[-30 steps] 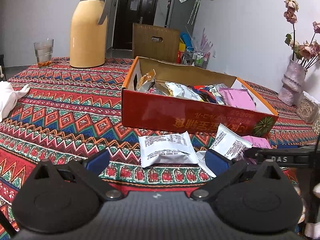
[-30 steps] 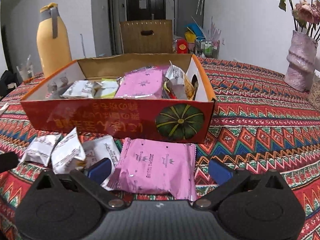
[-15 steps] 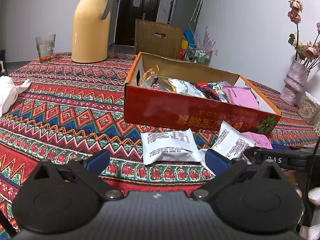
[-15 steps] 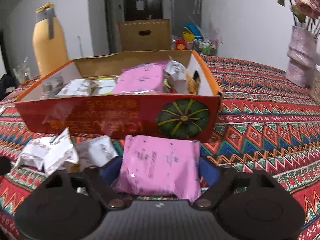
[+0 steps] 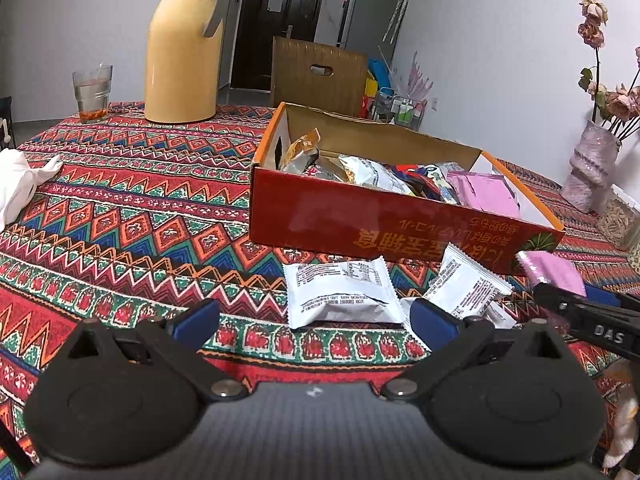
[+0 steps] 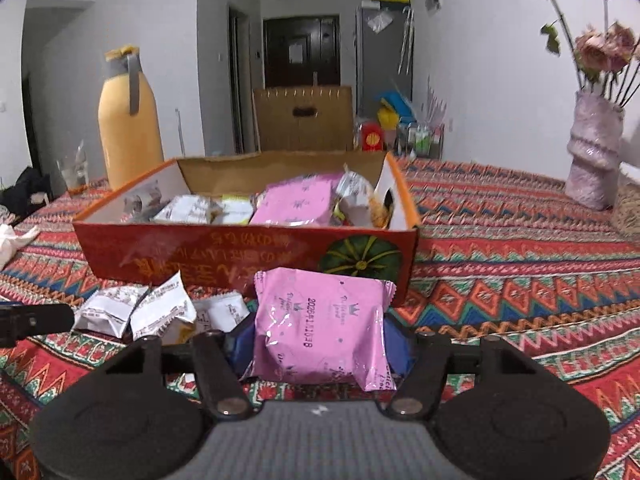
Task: Organize snacks
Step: 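Grasp another pink snack packet with the right tool, then grasp a white snack packet with the left tool while the right tool holds the pink packet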
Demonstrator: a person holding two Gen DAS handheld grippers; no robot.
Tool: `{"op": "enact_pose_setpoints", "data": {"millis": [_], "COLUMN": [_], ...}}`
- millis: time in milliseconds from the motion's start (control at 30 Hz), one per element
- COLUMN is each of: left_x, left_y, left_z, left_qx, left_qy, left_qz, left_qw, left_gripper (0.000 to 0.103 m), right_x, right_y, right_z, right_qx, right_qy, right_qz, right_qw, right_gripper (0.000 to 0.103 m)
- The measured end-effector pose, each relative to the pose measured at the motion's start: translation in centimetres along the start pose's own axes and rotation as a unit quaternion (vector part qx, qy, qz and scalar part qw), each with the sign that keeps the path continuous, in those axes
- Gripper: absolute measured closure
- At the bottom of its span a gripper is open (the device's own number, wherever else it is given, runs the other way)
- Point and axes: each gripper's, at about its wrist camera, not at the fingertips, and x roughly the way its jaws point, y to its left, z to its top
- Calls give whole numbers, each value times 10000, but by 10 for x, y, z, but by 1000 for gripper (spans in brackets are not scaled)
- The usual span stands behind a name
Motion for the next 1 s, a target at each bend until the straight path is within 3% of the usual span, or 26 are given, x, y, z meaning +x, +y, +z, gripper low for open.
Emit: {"op": "enact_pose_setpoints", "data": {"millis": [300,667,1000], "left_x": [2,3,7], "left_y": [1,3,-18], "left_z": [0,7,33], "left_qx": [-30,-150,63], "left_qy": [15,219,277], "left_qz": [76,52,250], "left_qw": [10000,9996,9993], "left_gripper": [0,0,0], "right_x": [-16,-19,-23], "right_y": [-7,-6,-2], "right_z": [-8,-13,-17], "right_qx": [103,103,4], "right_qy": [-556,-707,-882], "right_qz": [17,86,-52], "right_qw": [9984,9974,9961], "right_gripper": [40,40,40]}}
